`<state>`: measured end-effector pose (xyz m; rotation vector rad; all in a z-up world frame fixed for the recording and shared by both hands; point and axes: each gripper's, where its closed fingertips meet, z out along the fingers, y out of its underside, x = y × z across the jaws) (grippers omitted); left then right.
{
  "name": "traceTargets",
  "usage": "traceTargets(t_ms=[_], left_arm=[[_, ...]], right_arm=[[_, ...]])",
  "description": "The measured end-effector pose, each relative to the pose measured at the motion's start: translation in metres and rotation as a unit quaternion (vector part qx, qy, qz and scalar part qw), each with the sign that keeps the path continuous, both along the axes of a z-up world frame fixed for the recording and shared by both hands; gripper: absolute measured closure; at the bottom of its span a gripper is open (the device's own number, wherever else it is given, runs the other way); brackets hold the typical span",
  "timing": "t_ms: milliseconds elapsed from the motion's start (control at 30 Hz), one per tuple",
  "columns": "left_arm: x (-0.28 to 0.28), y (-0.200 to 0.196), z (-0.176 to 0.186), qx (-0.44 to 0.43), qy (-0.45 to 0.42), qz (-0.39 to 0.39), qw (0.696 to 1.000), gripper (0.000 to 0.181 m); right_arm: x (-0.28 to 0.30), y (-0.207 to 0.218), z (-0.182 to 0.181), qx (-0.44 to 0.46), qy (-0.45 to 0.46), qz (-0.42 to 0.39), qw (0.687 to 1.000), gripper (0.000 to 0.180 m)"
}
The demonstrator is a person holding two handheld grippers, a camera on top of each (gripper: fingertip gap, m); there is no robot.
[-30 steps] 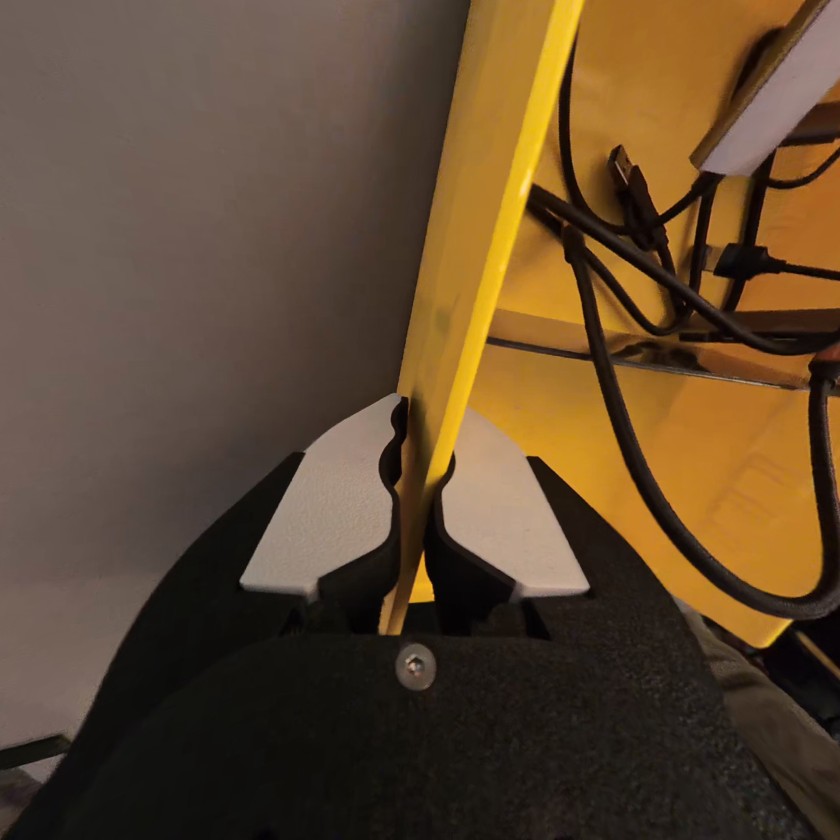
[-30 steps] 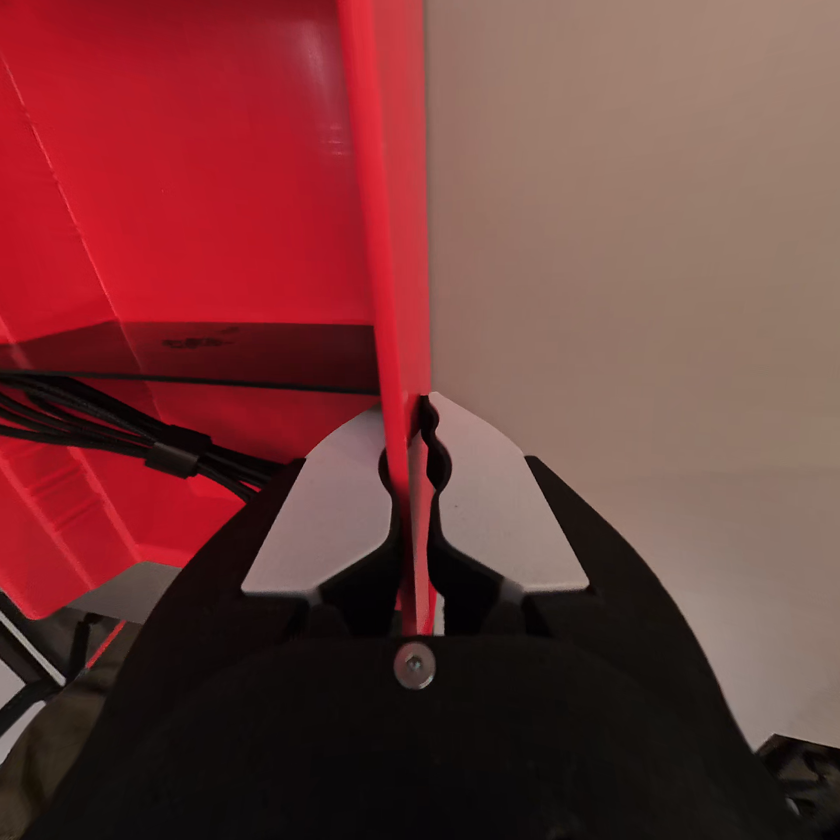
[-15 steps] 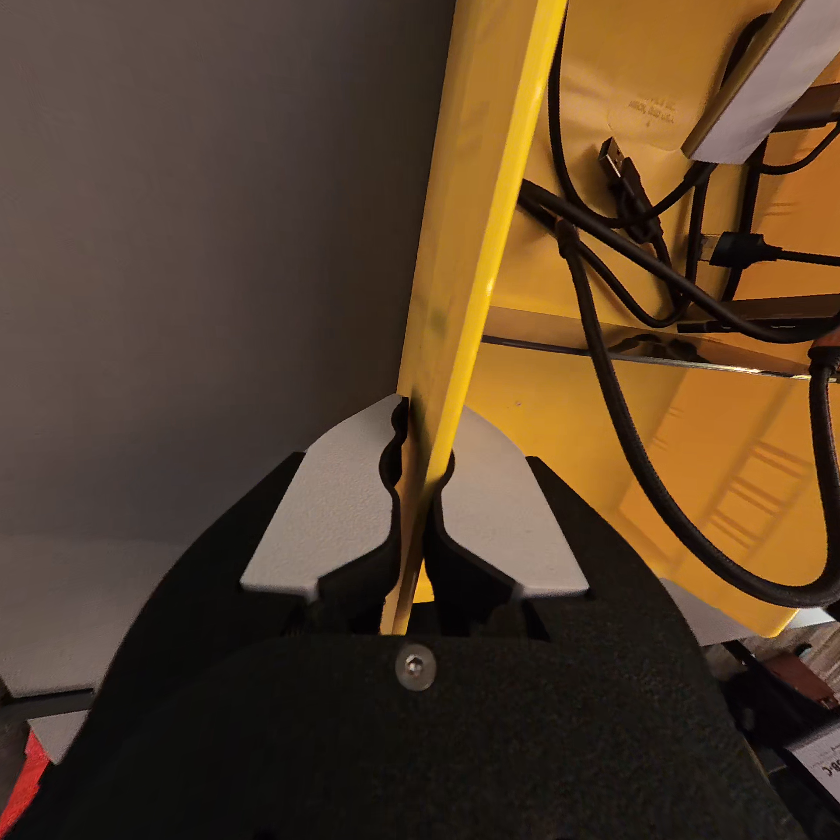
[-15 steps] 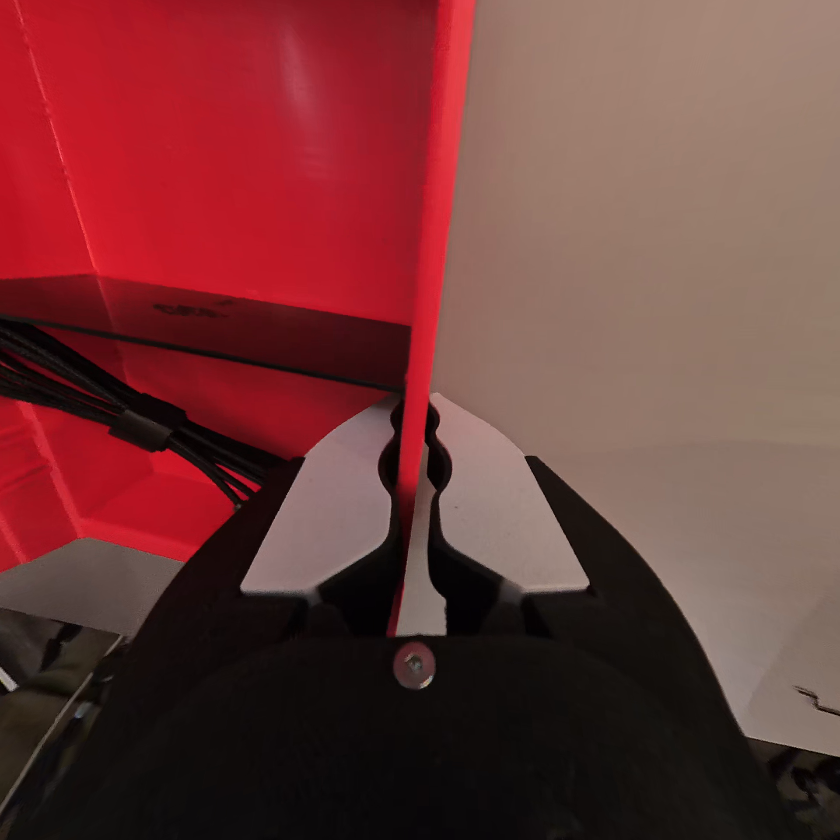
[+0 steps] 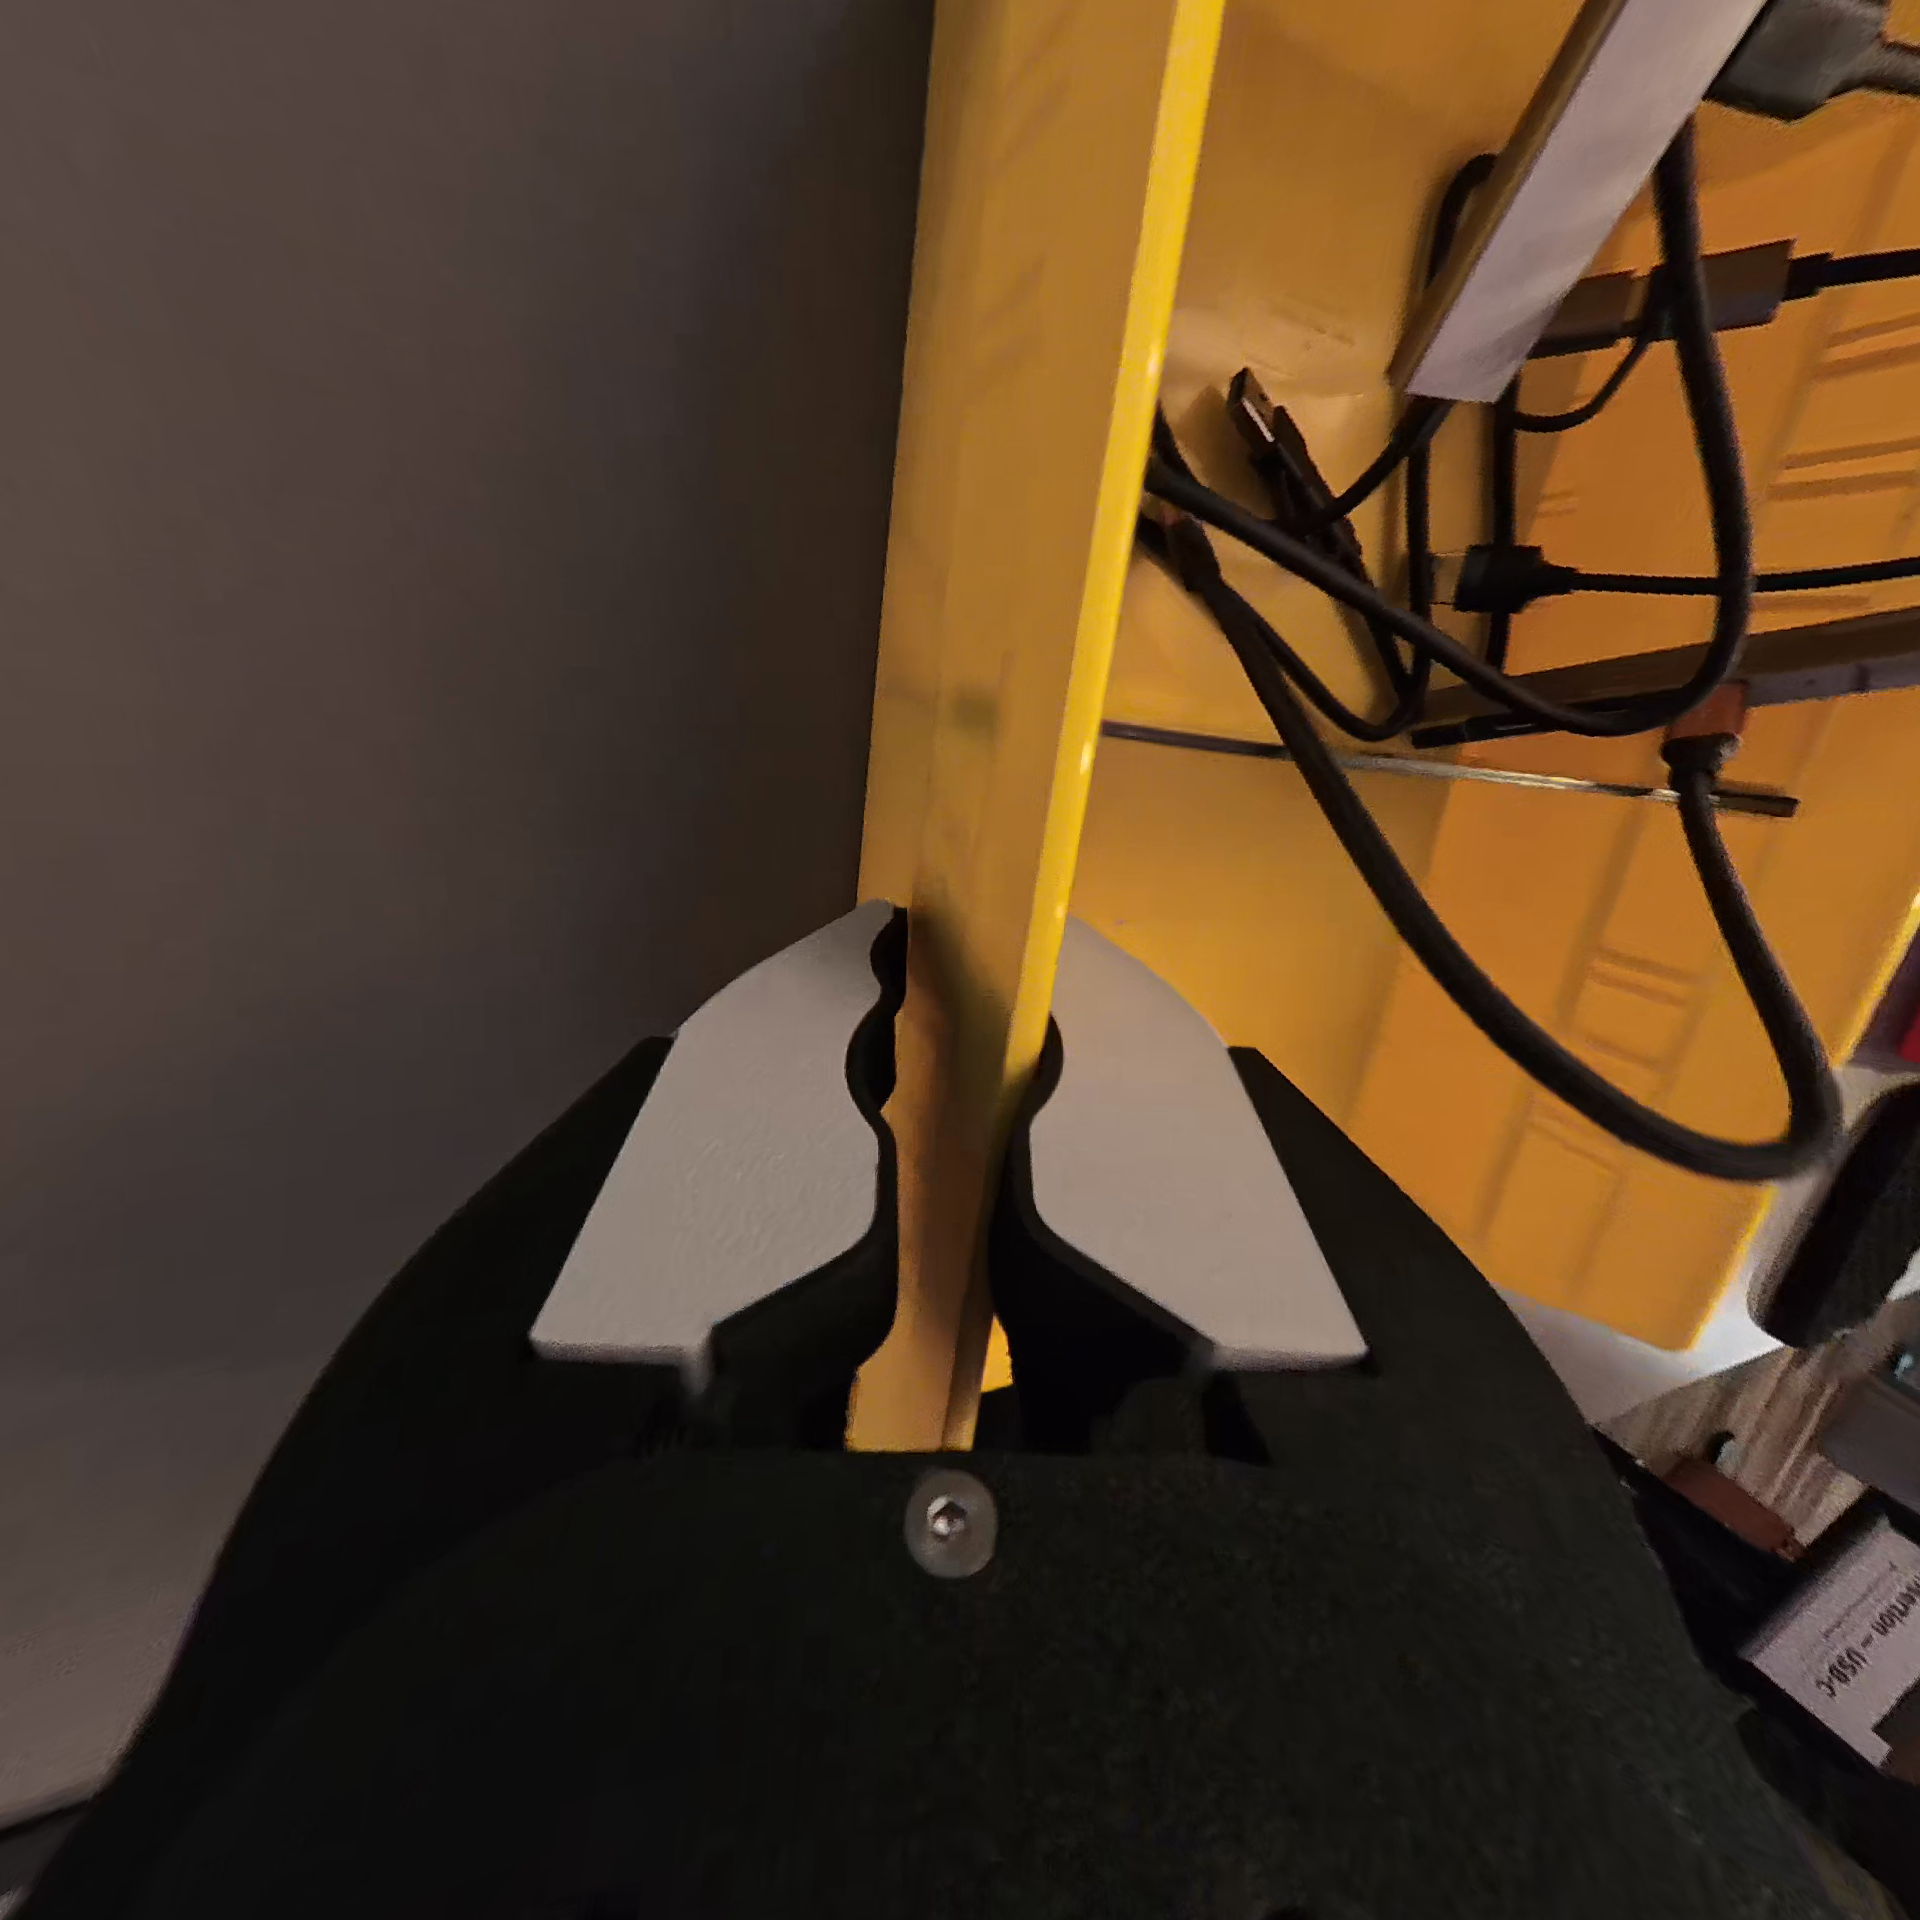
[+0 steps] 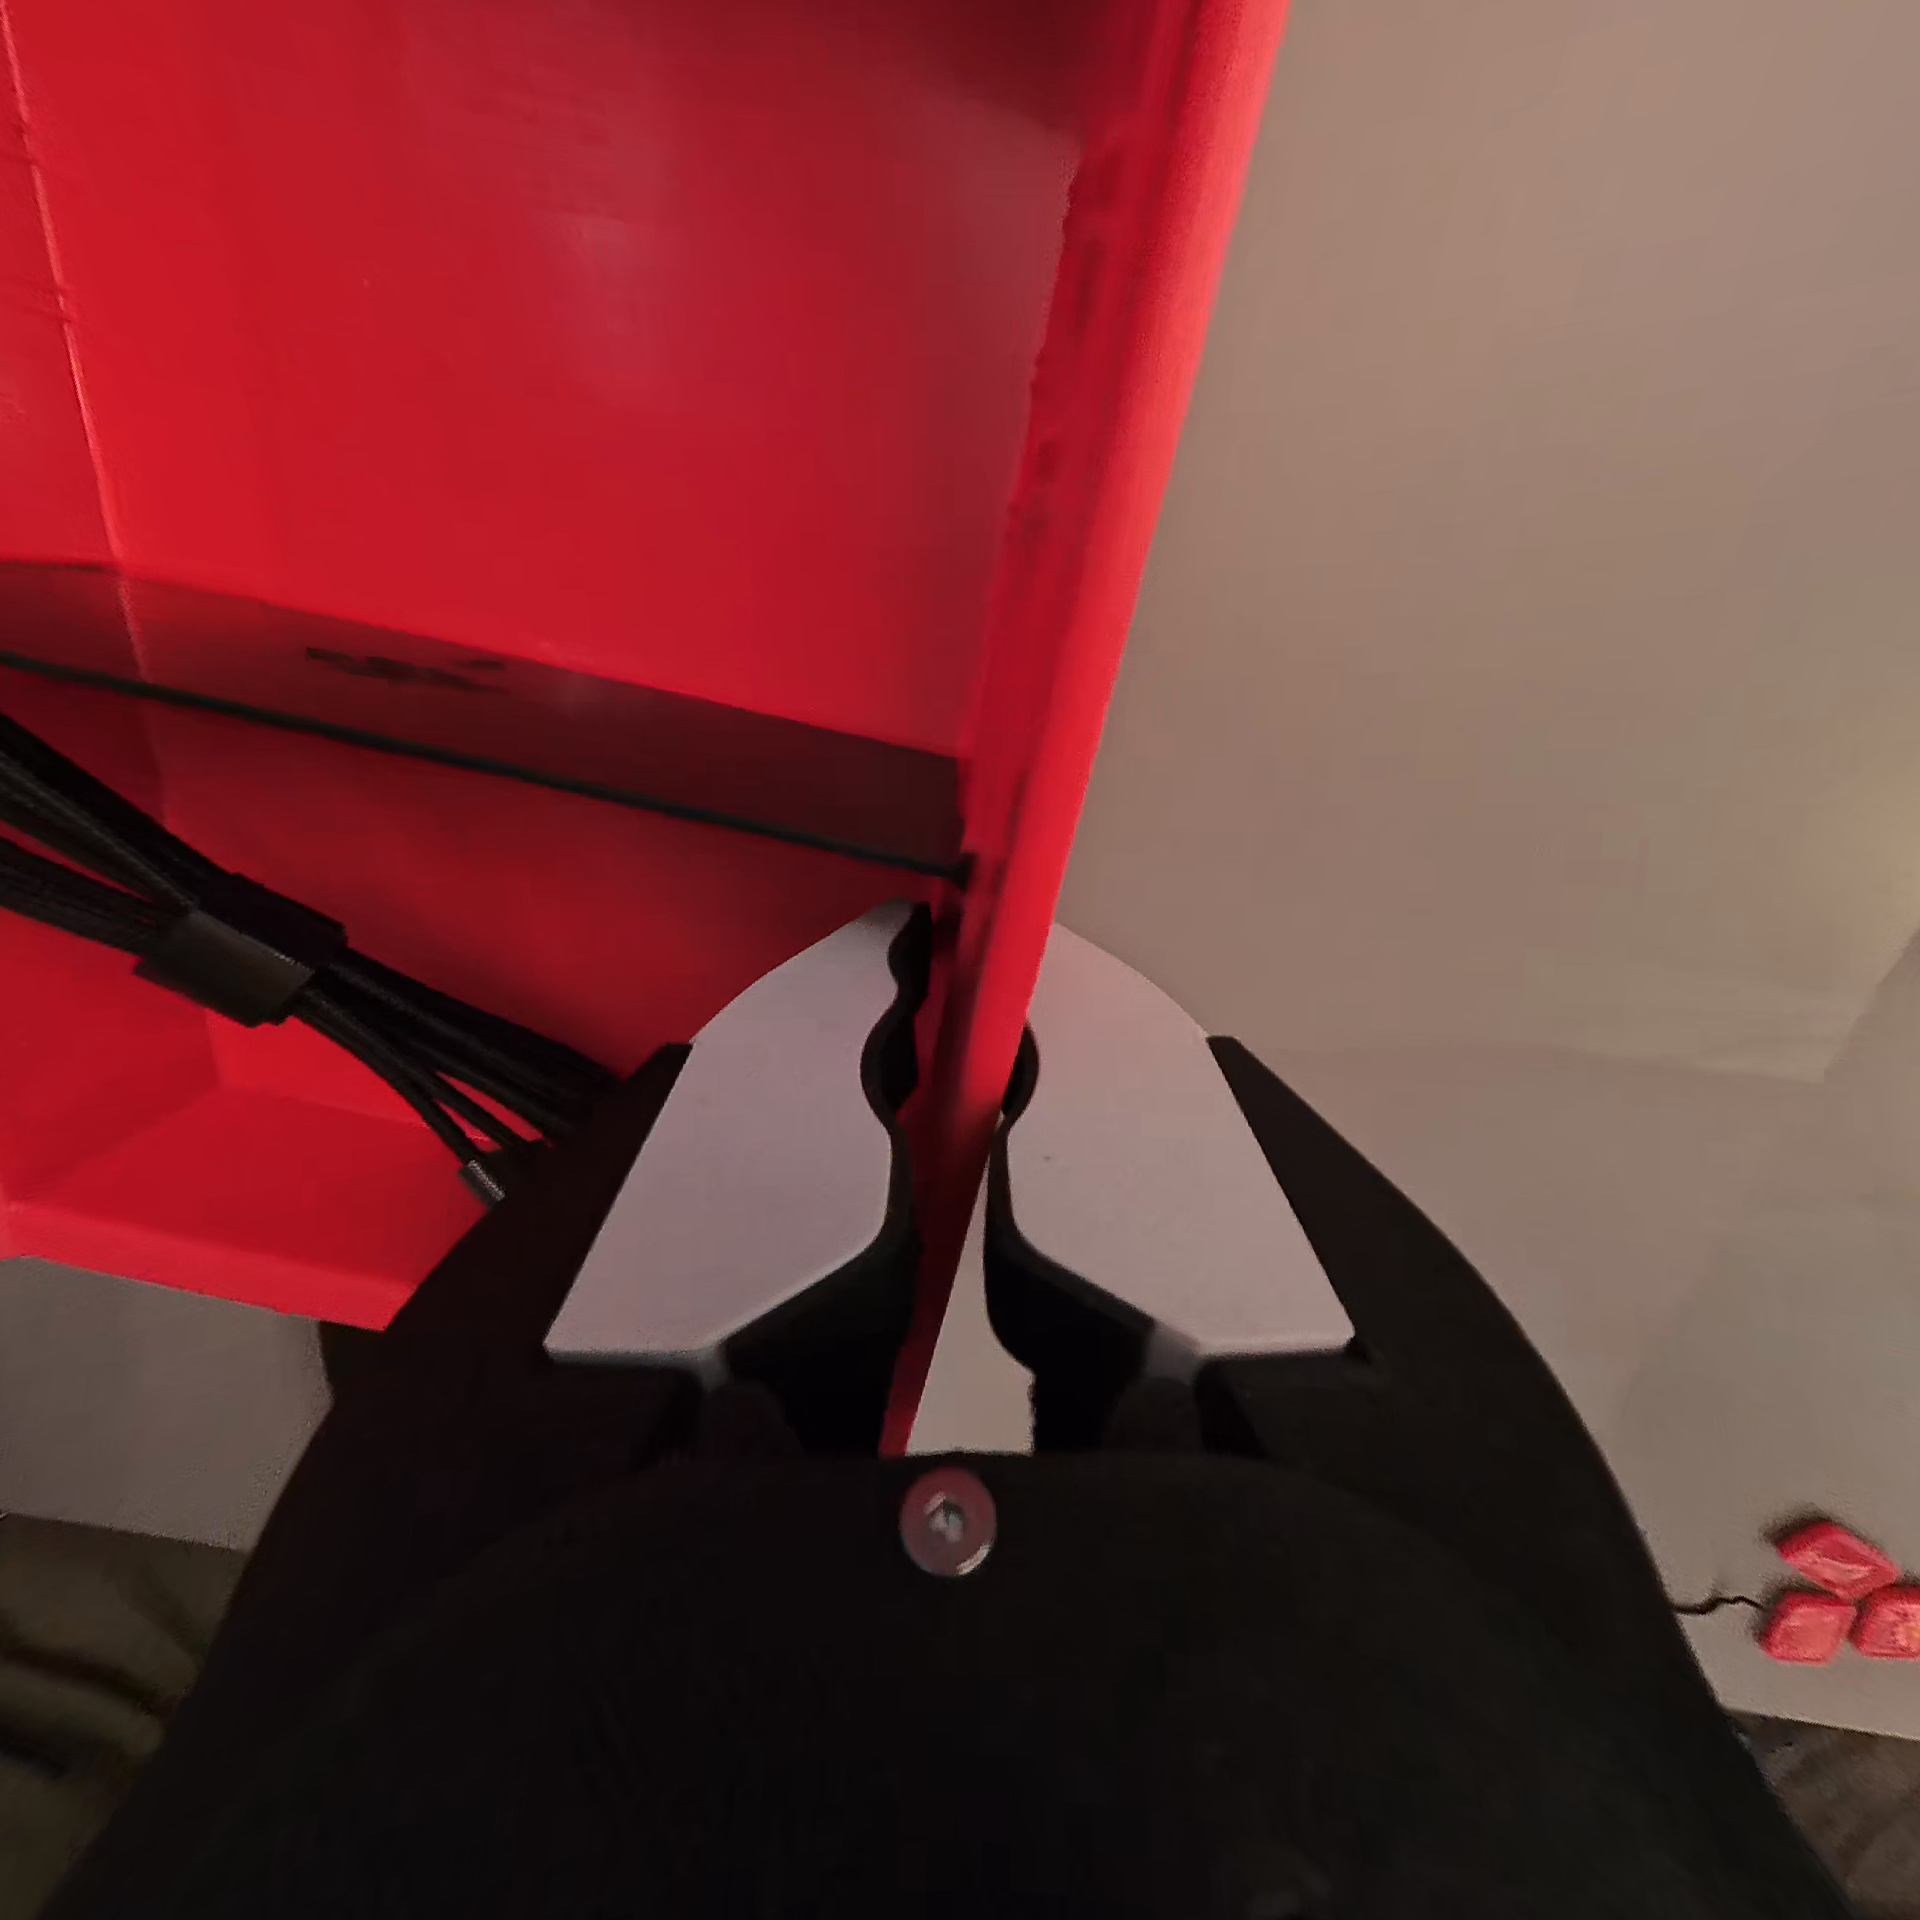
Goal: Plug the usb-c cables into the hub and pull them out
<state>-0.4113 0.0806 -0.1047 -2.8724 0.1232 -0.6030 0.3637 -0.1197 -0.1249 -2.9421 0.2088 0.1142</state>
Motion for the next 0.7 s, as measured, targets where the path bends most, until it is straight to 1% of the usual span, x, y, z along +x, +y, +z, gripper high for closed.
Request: traceTargets(t_ms=[100,167,233,267,333,367,400,433,467,500,533,567,600,633,700], left_arm=[[-0.003,-0.003,0.016,0.023,-0.031,-0.011,0.999,0.161],[-0.009,-0.002,0.036,0.057,-0.046,-0.015,0.997,0.161],[-0.014,0.000,0.067,0.099,-0.084,-0.005,0.992,0.164],[-0.016,0.002,0.085,0.124,-0.111,0.007,0.986,0.171],[-0.014,0.010,0.128,0.198,-0.165,0.013,0.966,0.172],[-0.009,0.012,0.147,0.236,-0.182,0.001,0.955,0.171],[0.001,0.013,0.162,0.267,-0.188,-0.024,0.945,0.170],[0.015,0.012,0.170,0.292,-0.187,-0.057,0.936,0.166],[0.029,0.012,0.173,0.311,-0.177,-0.091,0.929,0.159],[0.042,0.016,0.170,0.326,-0.158,-0.115,0.925,0.157],[0.053,0.024,0.166,0.341,-0.136,-0.121,0.922,0.152],[0.062,0.033,0.160,0.350,-0.121,-0.119,0.921,0.128],[0.071,0.041,0.152,0.344,-0.109,-0.115,0.925,0.111],[0.077,0.049,0.143,0.326,-0.098,-0.110,0.934,0.117],[0.085,0.063,0.114,0.268,-0.063,-0.104,0.956,0.122]], right_arm=[[0.004,0.003,0.013,0.036,-0.020,0.009,0.999,0.162],[0.010,0.007,0.031,0.070,-0.045,0.017,0.996,0.157],[0.014,0.012,0.057,0.119,-0.068,0.019,0.990,0.158],[0.011,0.017,0.072,0.150,-0.060,0.023,0.987,0.158],[0.001,0.031,0.109,0.231,-0.045,0.029,0.971,0.156],[-0.006,0.039,0.131,0.281,-0.041,0.035,0.958,0.155],[-0.015,0.047,0.157,0.338,-0.036,0.044,0.939,0.154],[-0.026,0.054,0.185,0.402,-0.033,0.055,0.913,0.154],[-0.038,0.057,0.215,0.470,-0.034,0.069,0.880,0.154],[-0.053,0.057,0.245,0.535,-0.033,0.081,0.841,0.153],[-0.068,0.053,0.271,0.593,-0.029,0.095,0.799,0.149],[-0.085,0.047,0.294,0.648,-0.024,0.112,0.753,0.149],[-0.100,0.041,0.314,0.696,-0.016,0.124,0.707,0.150],[-0.112,0.037,0.326,0.724,-0.002,0.132,0.677,0.153],[-0.131,0.037,0.336,0.744,0.036,0.137,0.653,0.153]])
